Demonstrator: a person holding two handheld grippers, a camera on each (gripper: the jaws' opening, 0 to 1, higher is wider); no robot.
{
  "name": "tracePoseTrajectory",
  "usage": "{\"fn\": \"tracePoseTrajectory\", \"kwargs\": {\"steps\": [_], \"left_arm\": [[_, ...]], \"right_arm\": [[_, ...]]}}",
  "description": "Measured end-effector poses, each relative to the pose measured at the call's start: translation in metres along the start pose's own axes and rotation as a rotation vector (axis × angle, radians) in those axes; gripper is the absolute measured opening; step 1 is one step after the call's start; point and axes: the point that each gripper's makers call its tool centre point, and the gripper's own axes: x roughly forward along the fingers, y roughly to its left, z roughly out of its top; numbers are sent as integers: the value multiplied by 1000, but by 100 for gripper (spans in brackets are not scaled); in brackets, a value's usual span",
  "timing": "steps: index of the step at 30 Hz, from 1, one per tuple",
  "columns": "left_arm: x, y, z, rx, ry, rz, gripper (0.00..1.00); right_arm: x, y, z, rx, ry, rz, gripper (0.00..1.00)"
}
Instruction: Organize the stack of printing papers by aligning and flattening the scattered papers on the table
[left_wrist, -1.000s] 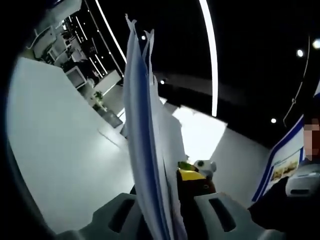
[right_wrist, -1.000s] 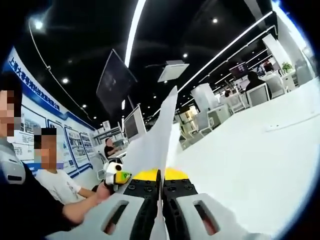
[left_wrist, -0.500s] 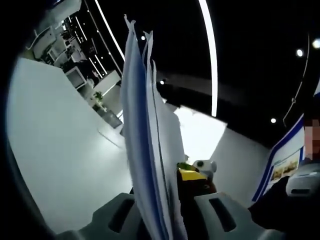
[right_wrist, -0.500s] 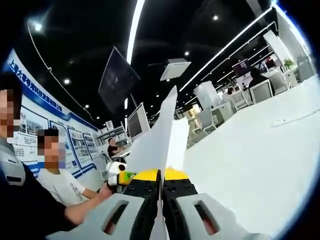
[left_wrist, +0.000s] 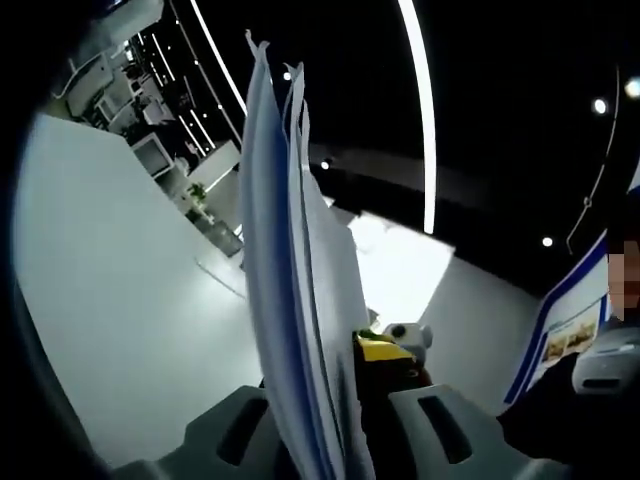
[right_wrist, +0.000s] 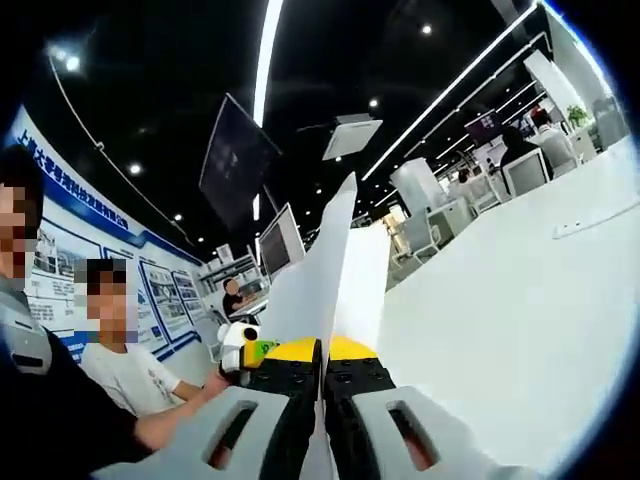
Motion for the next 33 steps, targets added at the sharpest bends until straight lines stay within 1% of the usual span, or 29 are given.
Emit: {"fn": "tracePoseTrajectory", "kwargs": {"steps": [14,20,33], "left_arm": [[0,3,0,2,2,1,12],[0,5,1,6,3,2,11],[-1,10,2,16,5,6,10]], "right_arm": [[12,5,-7,-7,28,34,0],[14,4,-11,-5,39,37,0],[17,0,-12,7,41,38,0]]}}
